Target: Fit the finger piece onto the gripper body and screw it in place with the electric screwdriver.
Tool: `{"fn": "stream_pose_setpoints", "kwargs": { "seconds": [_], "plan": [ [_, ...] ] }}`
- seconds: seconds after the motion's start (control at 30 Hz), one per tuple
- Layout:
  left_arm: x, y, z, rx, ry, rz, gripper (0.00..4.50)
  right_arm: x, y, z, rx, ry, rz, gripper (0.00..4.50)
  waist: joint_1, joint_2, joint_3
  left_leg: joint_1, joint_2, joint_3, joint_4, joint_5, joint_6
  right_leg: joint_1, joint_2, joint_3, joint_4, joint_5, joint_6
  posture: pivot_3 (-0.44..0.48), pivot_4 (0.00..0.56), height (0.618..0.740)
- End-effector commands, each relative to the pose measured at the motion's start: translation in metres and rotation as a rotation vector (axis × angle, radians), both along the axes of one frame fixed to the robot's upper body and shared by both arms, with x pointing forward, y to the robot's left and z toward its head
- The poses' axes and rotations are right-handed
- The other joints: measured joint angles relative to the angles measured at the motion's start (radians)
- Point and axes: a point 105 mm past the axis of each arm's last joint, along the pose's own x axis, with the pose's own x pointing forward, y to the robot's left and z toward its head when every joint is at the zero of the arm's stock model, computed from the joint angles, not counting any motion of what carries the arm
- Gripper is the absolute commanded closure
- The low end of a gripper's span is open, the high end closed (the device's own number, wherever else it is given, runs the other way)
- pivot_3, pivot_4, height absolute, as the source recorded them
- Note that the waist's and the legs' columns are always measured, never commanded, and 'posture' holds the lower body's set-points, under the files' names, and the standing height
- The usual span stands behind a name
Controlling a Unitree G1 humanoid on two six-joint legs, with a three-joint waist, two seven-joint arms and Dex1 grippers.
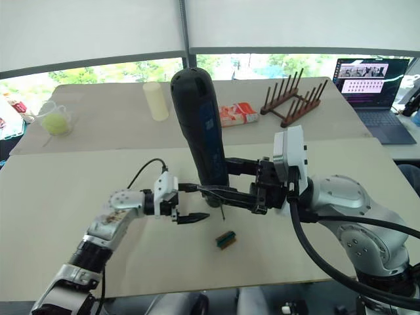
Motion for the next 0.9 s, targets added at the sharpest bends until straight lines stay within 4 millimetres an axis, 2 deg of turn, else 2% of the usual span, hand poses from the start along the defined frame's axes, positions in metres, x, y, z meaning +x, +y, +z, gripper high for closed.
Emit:
{"fn": "stream_pose_setpoints", "kwargs": {
  "seconds": [0.03,0.17,0.27,0.37,0.47,0.63,0.8,0.83,0.9],
  "plan": [
    [0.007,-0.009,0.000,0.004,-0.039,0.011,0.00,-0.005,-0.002,0.014,0.017,-0.067,0.012,2.61,-0.001,0.000,0.000,0.000,0.000,0.000,0.000,0.000,0.000,0.000,0.000,0.000,0.000,0.000,0.000,0.000,0.150,0.740],
    [0.012,-0.014,-0.006,0.022,-0.057,0.006,0.00,-0.004,-0.003,0.017,0.020,-0.070,-0.001,2.61,-0.001,0.000,0.000,0.000,0.000,0.000,0.000,0.000,0.000,0.000,-0.001,0.000,0.000,0.000,0.000,0.000,0.150,0.740],
    [0.014,-0.018,-0.009,0.022,-0.060,-0.014,0.87,-0.004,-0.004,0.016,0.019,-0.070,-0.011,2.61,-0.001,0.000,0.000,0.000,0.000,0.000,0.000,0.000,0.000,0.000,-0.001,0.000,0.000,0.000,0.000,0.000,0.150,0.740],
    [0.015,-0.021,-0.008,0.012,-0.061,-0.045,2.22,-0.005,-0.004,0.017,0.019,-0.075,-0.021,2.61,0.003,0.000,0.000,0.000,0.000,0.000,0.000,0.000,0.000,0.000,-0.001,0.000,0.000,0.000,0.000,0.000,0.150,0.740],
    [0.013,-0.024,-0.007,0.010,-0.062,-0.098,2.22,-0.005,-0.004,0.018,0.020,-0.079,-0.029,2.61,0.005,0.000,0.000,0.000,0.000,0.000,0.000,0.000,0.000,0.000,-0.001,0.000,0.000,0.000,0.000,0.000,0.150,0.740],
    [0.004,-0.039,0.005,-0.003,-0.107,-0.288,2.22,-0.005,-0.007,0.024,0.021,-0.079,-0.024,2.61,0.007,-0.001,0.000,-0.001,0.000,0.000,0.000,0.000,0.000,0.000,-0.001,0.000,0.000,0.000,0.000,0.000,0.150,0.740],
    [0.013,-0.048,-0.001,0.098,-0.106,-0.334,2.22,-0.003,-0.007,0.028,0.020,-0.072,-0.023,2.61,0.010,-0.002,0.001,-0.002,0.000,0.000,0.002,0.000,0.000,0.000,-0.003,0.000,0.000,0.000,0.000,0.000,0.150,0.740],
    [0.015,-0.047,-0.002,0.105,-0.110,-0.331,1.14,-0.003,-0.007,0.028,0.019,-0.072,-0.023,2.61,0.009,-0.002,0.001,-0.002,0.000,0.000,0.002,0.000,0.001,0.000,-0.004,0.000,0.000,0.000,0.000,0.000,0.150,0.740],
    [0.014,-0.040,-0.006,0.116,-0.099,-0.322,0.23,-0.003,-0.005,0.028,0.020,-0.071,-0.022,2.61,0.003,-0.002,0.001,-0.002,0.001,0.000,0.001,0.000,0.001,0.000,-0.004,0.001,0.000,0.000,0.000,0.000,0.150,0.740]
  ]
}}
